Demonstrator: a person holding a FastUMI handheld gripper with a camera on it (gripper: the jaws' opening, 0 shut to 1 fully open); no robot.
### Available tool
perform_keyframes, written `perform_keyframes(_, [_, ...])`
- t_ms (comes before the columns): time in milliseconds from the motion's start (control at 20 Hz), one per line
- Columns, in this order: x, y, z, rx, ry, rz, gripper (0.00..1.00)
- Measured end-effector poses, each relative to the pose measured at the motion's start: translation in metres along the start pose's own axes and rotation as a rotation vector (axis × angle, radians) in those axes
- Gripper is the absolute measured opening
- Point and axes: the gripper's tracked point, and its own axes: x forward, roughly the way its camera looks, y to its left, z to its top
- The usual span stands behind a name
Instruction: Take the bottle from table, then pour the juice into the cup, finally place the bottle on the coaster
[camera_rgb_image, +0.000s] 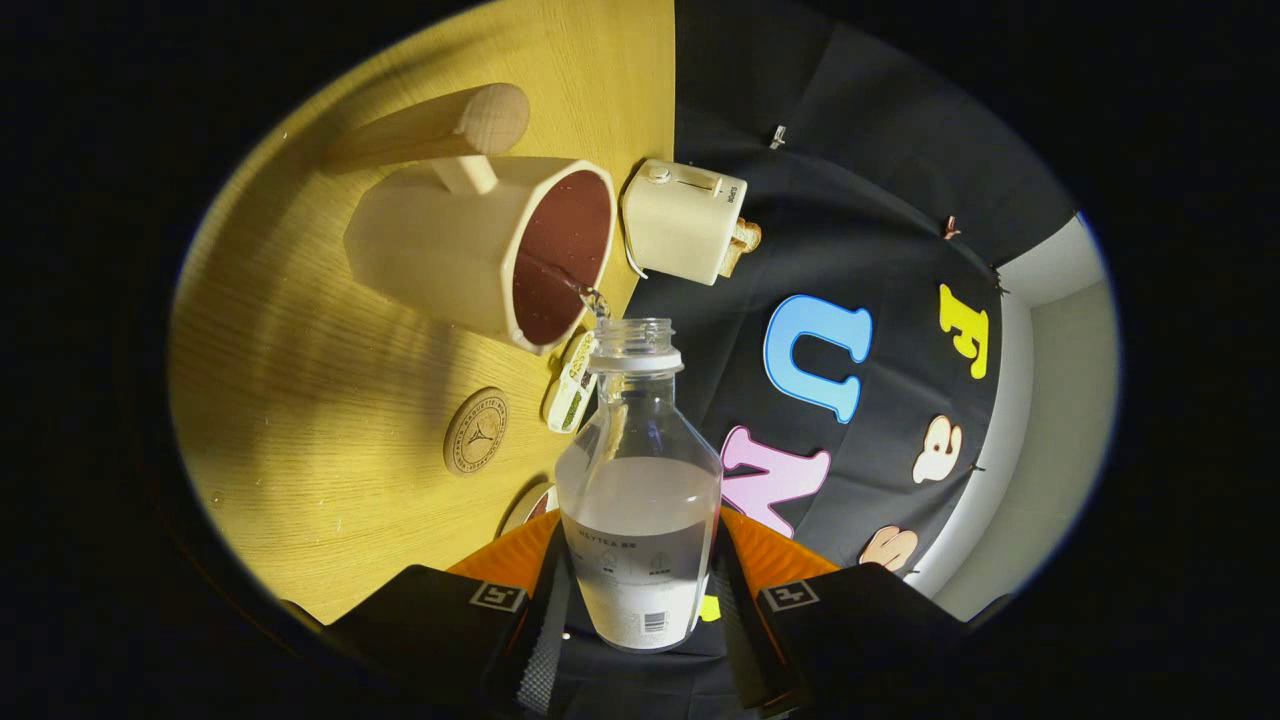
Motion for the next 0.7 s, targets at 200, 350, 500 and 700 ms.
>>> perform_keyframes(200, [-0.0014, -0.0009, 0.0025, -0.021, -0.011, -0.007, 0.7])
perform_keyframes(350, [0.0003, -0.0032, 0.0057, -0.042, -0.021, -0.01, 0.7])
perform_keyframes(500, [0.0013, -0.0066, 0.0099, -0.063, -0.04, -0.019, 0.7])
perform_keyframes(700, [0.0028, -0.009, 0.0108, -0.086, -0.048, -0.027, 0.7])
